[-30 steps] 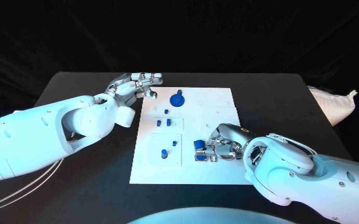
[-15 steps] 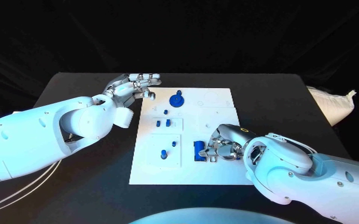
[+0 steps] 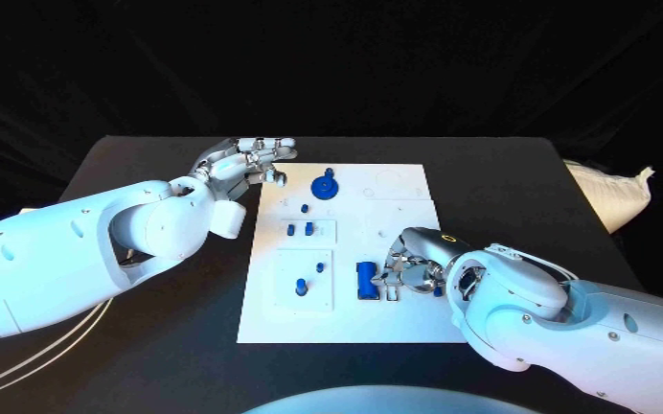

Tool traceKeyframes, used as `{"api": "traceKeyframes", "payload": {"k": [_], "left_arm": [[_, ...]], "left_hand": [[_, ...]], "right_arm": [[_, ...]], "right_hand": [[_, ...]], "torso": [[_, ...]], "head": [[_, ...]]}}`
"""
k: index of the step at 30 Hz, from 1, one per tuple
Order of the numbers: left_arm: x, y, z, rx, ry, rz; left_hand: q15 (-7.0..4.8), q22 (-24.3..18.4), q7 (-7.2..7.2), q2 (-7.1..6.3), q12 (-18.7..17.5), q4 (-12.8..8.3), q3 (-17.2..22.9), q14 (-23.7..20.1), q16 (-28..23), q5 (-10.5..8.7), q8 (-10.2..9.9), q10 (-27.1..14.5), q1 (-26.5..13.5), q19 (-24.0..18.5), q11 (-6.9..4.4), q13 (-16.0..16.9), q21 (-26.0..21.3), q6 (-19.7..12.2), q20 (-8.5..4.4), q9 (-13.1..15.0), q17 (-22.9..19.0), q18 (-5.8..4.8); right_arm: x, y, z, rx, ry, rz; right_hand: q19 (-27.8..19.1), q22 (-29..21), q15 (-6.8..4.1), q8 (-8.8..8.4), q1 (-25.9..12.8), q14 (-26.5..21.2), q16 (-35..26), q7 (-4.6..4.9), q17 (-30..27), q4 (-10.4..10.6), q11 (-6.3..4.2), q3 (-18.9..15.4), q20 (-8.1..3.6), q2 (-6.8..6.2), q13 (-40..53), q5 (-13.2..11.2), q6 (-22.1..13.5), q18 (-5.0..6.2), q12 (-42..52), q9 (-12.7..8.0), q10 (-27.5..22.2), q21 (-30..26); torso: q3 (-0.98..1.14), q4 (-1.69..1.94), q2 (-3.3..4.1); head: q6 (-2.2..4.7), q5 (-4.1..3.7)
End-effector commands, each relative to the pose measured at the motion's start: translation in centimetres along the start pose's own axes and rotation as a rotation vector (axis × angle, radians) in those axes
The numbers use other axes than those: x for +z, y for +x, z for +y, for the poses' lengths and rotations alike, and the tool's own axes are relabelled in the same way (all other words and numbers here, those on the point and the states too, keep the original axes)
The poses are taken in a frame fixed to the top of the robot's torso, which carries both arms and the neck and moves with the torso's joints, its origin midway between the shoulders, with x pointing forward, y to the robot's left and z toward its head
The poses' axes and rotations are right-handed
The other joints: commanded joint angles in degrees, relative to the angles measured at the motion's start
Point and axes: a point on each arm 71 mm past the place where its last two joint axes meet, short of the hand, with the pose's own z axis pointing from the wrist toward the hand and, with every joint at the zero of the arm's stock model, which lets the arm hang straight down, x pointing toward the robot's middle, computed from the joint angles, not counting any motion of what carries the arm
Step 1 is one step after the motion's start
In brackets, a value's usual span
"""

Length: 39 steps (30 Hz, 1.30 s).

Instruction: Assemble the parts on the task board

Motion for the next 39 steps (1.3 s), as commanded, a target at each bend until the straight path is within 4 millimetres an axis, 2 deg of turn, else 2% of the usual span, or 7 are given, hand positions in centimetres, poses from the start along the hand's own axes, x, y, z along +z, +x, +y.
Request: {"api": "traceKeyframes", "payload": {"k": [1, 9, 14, 21, 26, 33, 39], "left_arm": [[0.1, 0.3, -0.1, -0.002, 0.011, 0.019], [0.1, 0.2, 0.0, -0.002, 0.011, 0.017], [0.1, 0.2, 0.0, -0.002, 0.011, 0.017], [0.1, 0.2, 0.0, -0.003, 0.011, 0.018], [0.1, 0.2, 0.0, -0.003, 0.01, 0.019], [0.1, 0.2, 0.1, -0.003, 0.009, 0.016], [0.0, 0.1, 0.1, -0.003, 0.008, 0.014]], "left_hand": [[-0.24, -0.1, 0.01, 0.23, 0.4, -0.2, -0.1, -0.1, 0.2, 0.34, 0.4, -0.3, -0.1, 0.2, -0.07, -0.1, -0.3, -0.4, -0.28, -0.1, -0.1, 0.64], [-0.24, -0.1, 0.01, 0.23, 0.4, -0.2, -0.1, -0.1, 0.2, 0.34, 0.4, -0.3, -0.1, 0.2, -0.07, -0.1, -0.3, -0.4, -0.28, -0.1, -0.1, 0.64], [-0.24, -0.1, 0.0, 0.25, 0.4, -0.3, -0.1, -0.1, 0.2, 0.35, 0.4, -0.3, -0.1, 0.2, -0.08, -0.1, -0.3, -0.4, -0.28, -0.1, -0.1, 0.64], [-0.25, -0.1, -0.02, 0.33, 0.4, -0.3, -0.1, -0.1, 0.2, 0.36, 0.4, -0.3, -0.1, 0.2, -0.09, -0.1, -0.3, -0.4, -0.28, -0.1, -0.1, 0.65], [-0.25, -0.1, -0.02, 0.33, 0.4, -0.3, -0.1, -0.1, 0.2, 0.36, 0.4, -0.3, -0.1, 0.2, -0.09, -0.1, -0.3, -0.4, -0.28, -0.1, -0.1, 0.65], [-0.25, -0.1, -0.01, 0.33, 0.5, -0.3, -0.1, -0.1, 0.2, 0.36, 0.5, -0.3, -0.1, 0.2, -0.09, -0.1, -0.3, -0.4, -0.28, -0.1, -0.1, 0.65], [-0.25, -0.1, -0.01, 0.33, 0.5, -0.3, -0.1, -0.1, 0.2, 0.36, 0.5, -0.3, -0.1, 0.2, -0.09, -0.1, -0.3, -0.4, -0.28, -0.1, -0.1, 0.65]], "right_arm": [[-0.3, -0.5, -0.6, -0.006, 0.021, -0.047], [-1.5, -2.5, -3.0, 0.042, 0.067, -0.095], [-2.3, -3.7, -5.0, 0.021, 0.112, -0.108], [-2.6, -3.9, -6.7, -0.019, 0.159, -0.095], [-2.6, -3.1, -7.4, -0.05, 0.181, -0.069], [-2.3, -1.8, -7.6, -0.077, 0.198, -0.025], [-2.0, -1.1, -7.4, -0.09, 0.193, 0.001]], "right_hand": [[0.1, 0.0, -0.45, -0.14, 0.1, 4.1, 0.2, 0.06, 4.6, 0.0, -0.13, 0.4, -0.3, 0.52, -0.1, 0.0, -0.6, -1.19, -0.4, -0.1, 0.2, 0.3], [0.3, 0.3, 0.73, -3.99, 1.1, 4.2, 0.5, 2.06, 5.2, 0.2, 1.4, 1.1, 0.49, 0.7, 0.5, 1.2, -5.0, -1.3, -0.1, -1.8, 0.3, 0.5], [0.3, 0.5, 0.97, -4.65, 1.5, 4.2, 0.5, 2.3, 5.3, 0.1, 1.63, 1.4, 0.77, 0.73, 0.6, 1.4, -5.2, -1.32, -0.1, -2.3, 0.3, 0.6], [0.4, 0.7, 1.0, -4.59, 1.3, 4.2, 0.5, 2.12, 5.3, 0.5, 1.55, 1.4, 0.95, 0.62, 0.7, 1.7, -4.0, -1.33, -0.1, -2.5, 0.3, 0.7], [0.4, 0.8, 0.76, -4.16, 0.2, 4.2, 0.5, 1.61, 5.2, 1.6, 1.2, 1.0, 0.89, 0.13, 0.6, 1.8, -2.1, -1.3, -0.6, -2.5, 0.3, 0.7], [0.3, 0.6, 0.62, -4.12, -1.2, 4.1, 0.4, 1.42, 5.0, 3.0, 1.05, 0.2, 0.76, -0.96, 0.5, 1.8, -1.4, -1.25, -1.1, -2.5, 0.3, 0.6], [0.2, 0.5, 0.51, -3.96, -2.2, 4.1, 0.3, 1.23, 4.9, 4.1, 0.93, -0.4, 0.66, -2.05, 0.5, 2.3, -0.8, -1.23, -1.5, -2.3, 0.2, 0.5]], "torso": [[0.07, 0.02, -0.09], [0.05, -0.38, -0.21], [0.09, -0.77, -0.37], [0.2, -1.2, -0.34], [0.21, -0.95, -0.34], [0.19, -0.77, -0.37], [0.1, -0.87, -0.35]], "head": [[0.27, -0.37], [0.46, -1.24], [0.47, -1.64], [0.34, -1.98], [0.26, -2.31], [0.19, -2.19], [-0.07, -2.05]]}}
